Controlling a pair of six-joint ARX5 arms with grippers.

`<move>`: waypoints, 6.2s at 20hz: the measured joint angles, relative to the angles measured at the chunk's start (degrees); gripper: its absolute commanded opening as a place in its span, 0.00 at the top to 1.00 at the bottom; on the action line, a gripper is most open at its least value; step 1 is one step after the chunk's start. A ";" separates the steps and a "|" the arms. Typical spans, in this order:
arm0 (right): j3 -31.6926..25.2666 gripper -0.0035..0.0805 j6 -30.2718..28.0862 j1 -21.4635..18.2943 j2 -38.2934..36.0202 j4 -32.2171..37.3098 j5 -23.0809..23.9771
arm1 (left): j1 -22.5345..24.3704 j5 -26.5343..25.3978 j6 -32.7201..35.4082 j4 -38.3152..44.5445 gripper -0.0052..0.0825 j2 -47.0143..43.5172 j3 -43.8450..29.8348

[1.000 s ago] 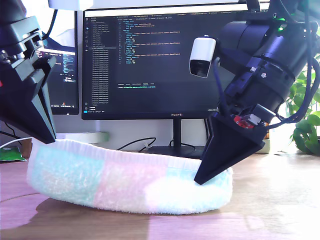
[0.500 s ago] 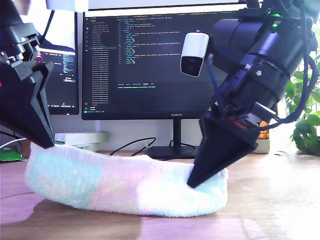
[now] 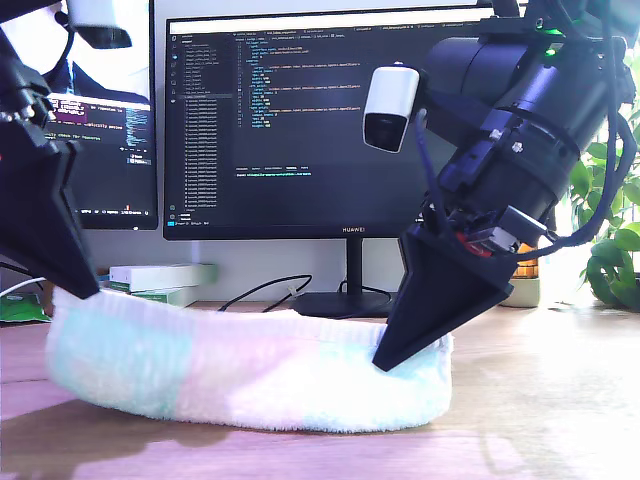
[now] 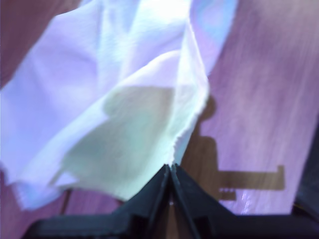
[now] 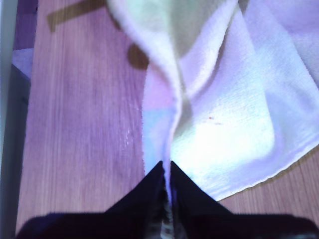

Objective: Fold the tea towel to a neat square and place it to the right

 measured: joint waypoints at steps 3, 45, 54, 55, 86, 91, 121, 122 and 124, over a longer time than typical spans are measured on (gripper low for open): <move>0.00 0.97 0.09 0.00 0.00 -0.02 0.00 | 0.42 -1.22 0.00 4.63 0.97 5.99 0.02; 0.00 0.97 1.53 1.51 0.00 1.70 2.56 | -3.76 4.09 7.13 -2.95 0.61 12.44 0.02; 0.00 0.97 1.57 1.51 0.00 2.12 2.58 | -12.46 -7.98 -3.63 -3.56 0.62 12.44 0.02; 0.00 0.97 1.57 1.51 0.00 2.12 2.58 | -13.00 -8.44 -4.68 -3.58 0.62 12.44 0.02; 0.00 0.97 1.60 1.51 0.00 2.58 2.60 | -41.03 -38.88 -33.66 -2.78 0.62 -8.74 -6.69; 0.00 0.97 1.60 1.51 0.00 2.60 2.60 | -38.58 -33.88 -34.23 -1.20 0.58 -6.43 -6.69; 0.00 0.97 3.13 1.51 0.00 4.35 2.54 | -28.39 -40.94 -25.88 8.61 0.96 16.72 -6.82; 0.00 0.97 3.15 1.51 0.00 4.37 2.54 | -28.39 -40.94 -24.81 8.50 0.97 16.81 -6.82; 0.00 0.97 3.15 1.51 0.00 4.37 2.56 | -28.39 -40.94 -23.28 7.74 0.97 16.70 -6.82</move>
